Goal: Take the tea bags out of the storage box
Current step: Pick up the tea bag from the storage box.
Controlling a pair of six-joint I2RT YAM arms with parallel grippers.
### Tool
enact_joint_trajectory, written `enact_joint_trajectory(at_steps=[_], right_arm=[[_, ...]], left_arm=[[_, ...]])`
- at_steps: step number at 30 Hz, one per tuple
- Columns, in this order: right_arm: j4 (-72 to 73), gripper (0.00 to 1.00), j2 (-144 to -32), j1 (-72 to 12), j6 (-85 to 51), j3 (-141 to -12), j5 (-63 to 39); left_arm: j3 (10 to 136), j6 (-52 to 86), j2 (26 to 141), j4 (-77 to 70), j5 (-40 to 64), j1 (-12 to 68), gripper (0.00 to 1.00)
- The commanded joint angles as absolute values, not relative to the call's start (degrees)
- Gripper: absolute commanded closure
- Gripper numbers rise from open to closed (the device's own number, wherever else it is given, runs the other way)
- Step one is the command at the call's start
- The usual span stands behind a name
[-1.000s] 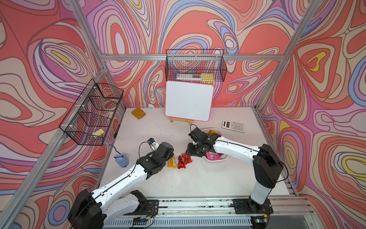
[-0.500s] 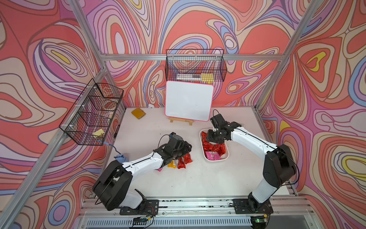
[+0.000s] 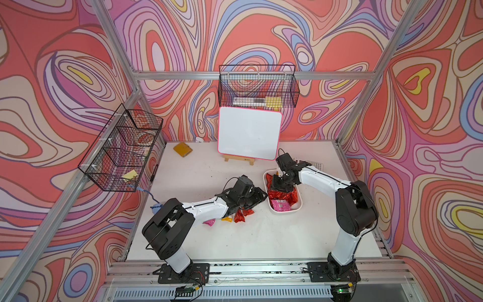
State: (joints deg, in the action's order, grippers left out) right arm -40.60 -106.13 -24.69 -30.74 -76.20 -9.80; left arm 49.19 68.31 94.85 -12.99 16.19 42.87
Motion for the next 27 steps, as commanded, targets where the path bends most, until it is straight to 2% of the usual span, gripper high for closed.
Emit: enact_joint_trajectory(at_steps=[1, 4, 9, 13, 22, 27], right_arm=[[-38.96, 0.60, -107.26, -24.41, -30.44, -75.44, -11.72], [-38.41, 0.67, -107.65, -24.42, -30.64, -75.15, -12.46], [-38.08, 0.86, -107.72, -24.38, -30.76, -74.63, -12.83], [-38.09, 0.94, -106.01, -24.19, -30.76, -74.19, -12.70], [-38.29, 0.98, -95.50, -22.30, -31.35, -69.63, -10.91], [-36.51, 0.98, -89.68, -21.79, -31.57, -66.09, -9.95]], left_arm=[[50.66, 69.31, 97.05, -14.28, 17.65, 43.42, 0.52], [51.05, 69.76, 98.57, -14.84, 18.50, 43.66, 0.56], [52.35, 69.99, 100.95, -15.64, 19.54, 44.03, 0.63], [53.24, 69.87, 102.20, -15.56, 19.60, 44.30, 0.70], [56.08, 65.77, 104.11, -10.69, 17.72, 45.13, 0.82], [59.24, 62.69, 105.00, -6.96, 17.21, 46.27, 0.84]])
